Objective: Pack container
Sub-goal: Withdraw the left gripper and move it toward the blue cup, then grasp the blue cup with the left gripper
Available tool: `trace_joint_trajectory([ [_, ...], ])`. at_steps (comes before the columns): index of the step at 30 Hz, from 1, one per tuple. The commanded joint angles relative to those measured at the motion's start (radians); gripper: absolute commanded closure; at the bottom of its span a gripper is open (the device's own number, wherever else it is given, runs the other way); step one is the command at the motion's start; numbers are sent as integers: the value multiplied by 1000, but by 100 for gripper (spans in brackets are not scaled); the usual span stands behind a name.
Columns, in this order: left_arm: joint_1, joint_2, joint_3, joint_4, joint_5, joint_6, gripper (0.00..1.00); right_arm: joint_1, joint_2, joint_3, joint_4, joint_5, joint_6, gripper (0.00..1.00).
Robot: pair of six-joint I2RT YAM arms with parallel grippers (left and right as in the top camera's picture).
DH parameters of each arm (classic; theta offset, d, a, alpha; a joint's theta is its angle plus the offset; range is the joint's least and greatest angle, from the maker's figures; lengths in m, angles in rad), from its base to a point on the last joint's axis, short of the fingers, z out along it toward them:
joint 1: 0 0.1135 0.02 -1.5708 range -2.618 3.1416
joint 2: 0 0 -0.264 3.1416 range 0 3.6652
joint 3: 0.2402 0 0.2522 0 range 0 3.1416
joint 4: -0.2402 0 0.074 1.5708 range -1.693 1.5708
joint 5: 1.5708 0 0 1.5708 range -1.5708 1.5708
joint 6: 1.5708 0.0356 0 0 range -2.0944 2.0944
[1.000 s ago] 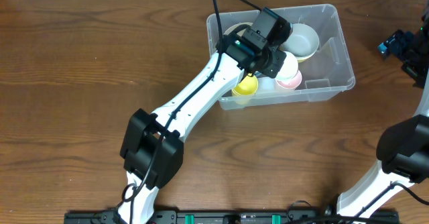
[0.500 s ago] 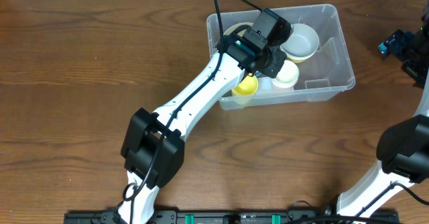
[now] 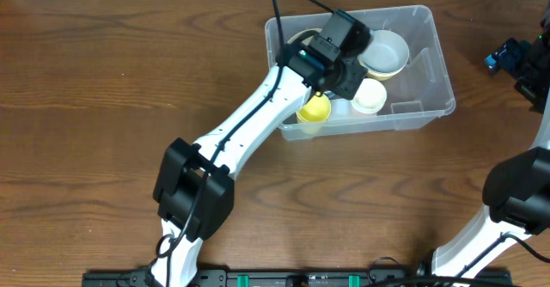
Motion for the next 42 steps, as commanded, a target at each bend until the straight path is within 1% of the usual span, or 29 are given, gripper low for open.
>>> trace_joint_trajectory([
  [1,67,-147,8,-27,-76,-3,18,-3,-5,-2,0,3,16,1],
  [2,88,-182,8,-42,-92,-14,15,-3,-5,-2,0,3,16,1],
  [3,117,-227,8,-64,-109,-28,14,-3,-5,-2,0,3,16,1],
  [4,149,-271,8,-92,-117,-37,9,-3,-5,-2,0,3,16,1],
  [5,180,-310,8,-119,-117,-47,7,-3,-5,-2,0,3,16,1],
  [9,338,-456,8,-261,-117,-113,5,-3,-5,-2,0,3,15,1],
  [12,459,-525,8,-381,-122,-159,5,-3,-5,-2,0,3,16,1],
  [15,587,-558,7,-525,-177,-271,5,-3,-5,-2,0,3,16,1],
  [18,682,-559,-8,-634,-184,-370,5,-3,-5,-2,0,3,16,1],
  [20,717,-558,-41,-672,-184,-407,5,-3,-5,-2,0,3,16,1],
  [24,742,-558,-157,-689,-182,-448,5,-3,-5,-2,0,3,16,1],
  [29,742,-558,-348,-646,-180,-515,5,-3,-5,-2,0,3,16,1],
  [31,742,-558,-414,-619,-178,-514,5,-3,-5,-2,0,3,16,1],
  [33,742,-558,-458,-599,-145,-496,5,-3,-5,-2,0,3,16,1],
  [37,742,-558,-500,-555,-32,-410,5,-3,-5,-2,0,3,16,1],
  [42,738,-558,-525,-572,-23,-406,5,-3,-5,-2,0,3,16,1],
])
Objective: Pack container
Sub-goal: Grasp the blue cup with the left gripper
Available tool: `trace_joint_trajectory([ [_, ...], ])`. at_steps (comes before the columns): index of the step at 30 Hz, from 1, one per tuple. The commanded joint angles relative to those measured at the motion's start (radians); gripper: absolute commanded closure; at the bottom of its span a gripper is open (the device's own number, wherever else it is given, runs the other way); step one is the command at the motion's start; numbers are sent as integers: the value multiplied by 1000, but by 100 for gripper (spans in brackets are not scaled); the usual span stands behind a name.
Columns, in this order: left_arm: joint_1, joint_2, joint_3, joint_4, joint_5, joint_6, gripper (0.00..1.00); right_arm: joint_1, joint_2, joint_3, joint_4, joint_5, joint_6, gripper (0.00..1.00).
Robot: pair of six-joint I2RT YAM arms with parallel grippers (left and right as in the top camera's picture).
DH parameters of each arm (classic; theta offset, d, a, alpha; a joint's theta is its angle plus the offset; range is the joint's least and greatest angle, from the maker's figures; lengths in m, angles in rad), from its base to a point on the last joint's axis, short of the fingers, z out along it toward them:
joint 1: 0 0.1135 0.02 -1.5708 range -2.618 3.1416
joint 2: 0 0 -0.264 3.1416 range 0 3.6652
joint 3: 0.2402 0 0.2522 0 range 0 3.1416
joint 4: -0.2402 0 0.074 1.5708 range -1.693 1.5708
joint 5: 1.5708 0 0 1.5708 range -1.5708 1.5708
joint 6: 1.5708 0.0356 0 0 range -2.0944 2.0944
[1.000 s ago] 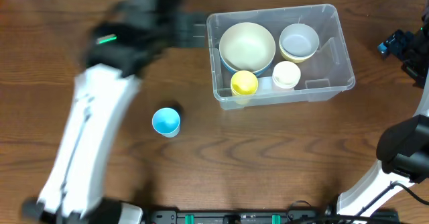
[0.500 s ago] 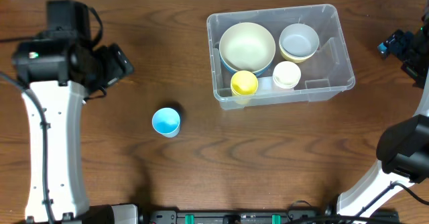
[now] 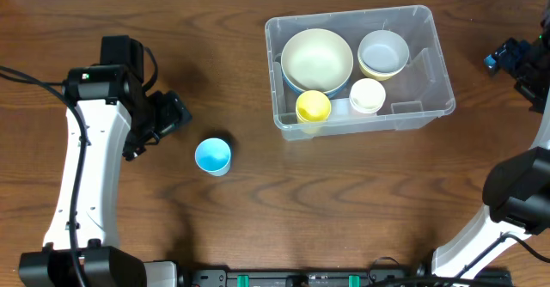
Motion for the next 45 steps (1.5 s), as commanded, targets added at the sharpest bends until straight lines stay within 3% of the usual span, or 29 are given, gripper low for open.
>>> trace_joint_trajectory([
  [1,-4,0,-24,-16,32,32,5,-3,-5,-2,-1,6,16,1],
  [13,-127,0,-165,45,32,7,5,-3,-5,-2,-1,6,16,1],
  [40,-129,51,-434,349,32,-14,6,-3,-5,-2,-1,6,16,1],
  [42,-129,51,-441,359,32,-14,16,-3,-5,-2,-1,6,16,1],
  [45,-129,51,-440,359,32,-14,48,-3,-5,-2,-1,6,16,1],
])
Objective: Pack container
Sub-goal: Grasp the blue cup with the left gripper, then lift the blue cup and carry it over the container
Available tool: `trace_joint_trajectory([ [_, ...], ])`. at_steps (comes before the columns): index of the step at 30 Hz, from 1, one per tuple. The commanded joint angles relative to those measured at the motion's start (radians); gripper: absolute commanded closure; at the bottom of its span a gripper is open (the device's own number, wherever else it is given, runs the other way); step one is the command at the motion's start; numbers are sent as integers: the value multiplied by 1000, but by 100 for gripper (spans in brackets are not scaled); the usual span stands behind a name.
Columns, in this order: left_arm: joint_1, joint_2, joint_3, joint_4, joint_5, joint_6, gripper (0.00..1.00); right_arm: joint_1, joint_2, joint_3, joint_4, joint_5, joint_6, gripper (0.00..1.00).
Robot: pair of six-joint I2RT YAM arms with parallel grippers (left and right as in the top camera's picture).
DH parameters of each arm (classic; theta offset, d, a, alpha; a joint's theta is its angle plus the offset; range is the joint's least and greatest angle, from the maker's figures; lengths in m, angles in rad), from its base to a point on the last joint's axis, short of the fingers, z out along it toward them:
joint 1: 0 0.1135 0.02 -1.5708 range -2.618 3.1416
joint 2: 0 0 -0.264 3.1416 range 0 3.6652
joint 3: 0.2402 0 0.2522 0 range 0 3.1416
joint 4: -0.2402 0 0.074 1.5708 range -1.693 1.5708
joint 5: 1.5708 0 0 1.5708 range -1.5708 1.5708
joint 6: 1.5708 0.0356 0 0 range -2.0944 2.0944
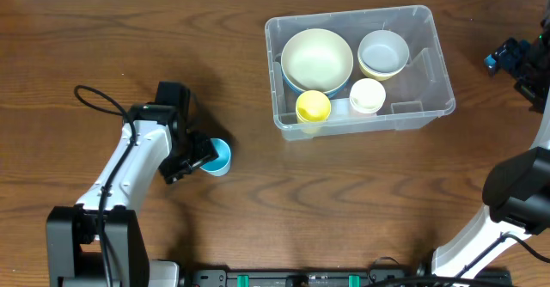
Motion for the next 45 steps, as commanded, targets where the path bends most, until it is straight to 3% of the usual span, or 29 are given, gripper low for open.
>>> trace_joint_trajectory([
  [1,0,7,-5,-2,-2,-1,59,-3,-5,-2,-1,6,16,1],
  [5,0,7,-2,3,-2,-1,94,-3,-5,-2,-1,6,16,1],
  [13,0,1,86,-34,-2,18,94,-3,-5,-2,-1,6,16,1],
  [25,-26,-88,662,-142,-1,71,94,-3,-5,-2,-1,6,16,1],
  [28,-100,-86,754,-98,-1,97,94,-3,-5,-2,-1,6,16,1],
  [35,-357,-56,769,115,-4,158,94,-3,-5,-2,-1,6,16,1],
  [45,-587,145,769,306,-5,218,94,-3,-5,-2,-1,6,16,1],
])
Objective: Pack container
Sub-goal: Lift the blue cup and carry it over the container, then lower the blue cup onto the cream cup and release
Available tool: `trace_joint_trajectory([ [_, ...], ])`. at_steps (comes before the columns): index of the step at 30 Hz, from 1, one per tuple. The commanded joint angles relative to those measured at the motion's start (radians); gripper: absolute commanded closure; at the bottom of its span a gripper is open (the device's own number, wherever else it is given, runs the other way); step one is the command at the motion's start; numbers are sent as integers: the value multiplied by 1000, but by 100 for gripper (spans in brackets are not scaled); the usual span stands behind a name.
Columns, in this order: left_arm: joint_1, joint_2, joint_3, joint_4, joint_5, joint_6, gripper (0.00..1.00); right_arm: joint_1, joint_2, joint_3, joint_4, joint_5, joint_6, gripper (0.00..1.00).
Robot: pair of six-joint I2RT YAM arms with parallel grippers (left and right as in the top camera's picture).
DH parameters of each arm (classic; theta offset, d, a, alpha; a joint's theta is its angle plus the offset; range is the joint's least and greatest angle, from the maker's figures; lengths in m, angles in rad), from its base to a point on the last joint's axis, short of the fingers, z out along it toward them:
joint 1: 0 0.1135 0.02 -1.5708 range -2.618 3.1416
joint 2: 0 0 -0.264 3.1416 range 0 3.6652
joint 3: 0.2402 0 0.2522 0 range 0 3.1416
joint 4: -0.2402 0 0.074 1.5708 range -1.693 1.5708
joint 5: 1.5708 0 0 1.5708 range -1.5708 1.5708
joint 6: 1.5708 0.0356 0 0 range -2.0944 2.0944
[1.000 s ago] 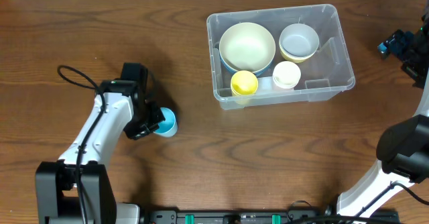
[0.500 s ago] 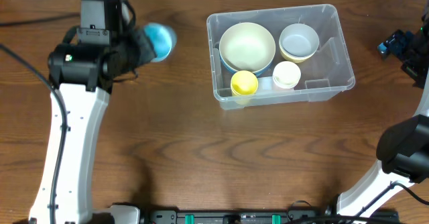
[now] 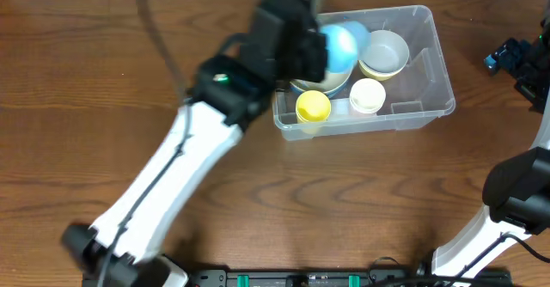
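Observation:
The clear plastic container [image 3: 443,74] stands at the back right of the table. In it are a white bowl [image 3: 383,53], a yellow cup [image 3: 313,106] and a cream cup [image 3: 368,95]. A large bowl [image 3: 331,82] is mostly hidden under my arm. My left gripper [image 3: 321,51] reaches over the container's left half, shut on the blue cup [image 3: 340,46], which hangs blurred above the large bowl. At the far right edge sits my right gripper [image 3: 514,61], away from the container; its fingers are too small to read.
The wooden table [image 3: 103,81] stretches to the left and front of the container. My left arm [image 3: 185,167] crosses it diagonally from the bottom left. The right arm's base [image 3: 516,192] stands at the right edge.
My left gripper was at the blue cup on the table, left of the container. Now it holds that cup over the container's left half. The right arm has not moved.
At first my left gripper was inside the container over the bowls. Then it stood far left, with a blue cup upright on the table beside it. After that it was around the cup. Now the cup is held above the container.

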Motion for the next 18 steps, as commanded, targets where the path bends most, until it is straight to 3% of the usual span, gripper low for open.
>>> trace_joint_trajectory([
  [1,-35,77,6,24,-6,56,94,-3,-5,-2,-1,6,15,1],
  [9,-55,230,5,75,-5,64,94,-3,-5,-2,-1,6,15,1],
  [18,-55,285,3,82,-5,64,94,-3,-5,-2,-1,6,15,1],
])
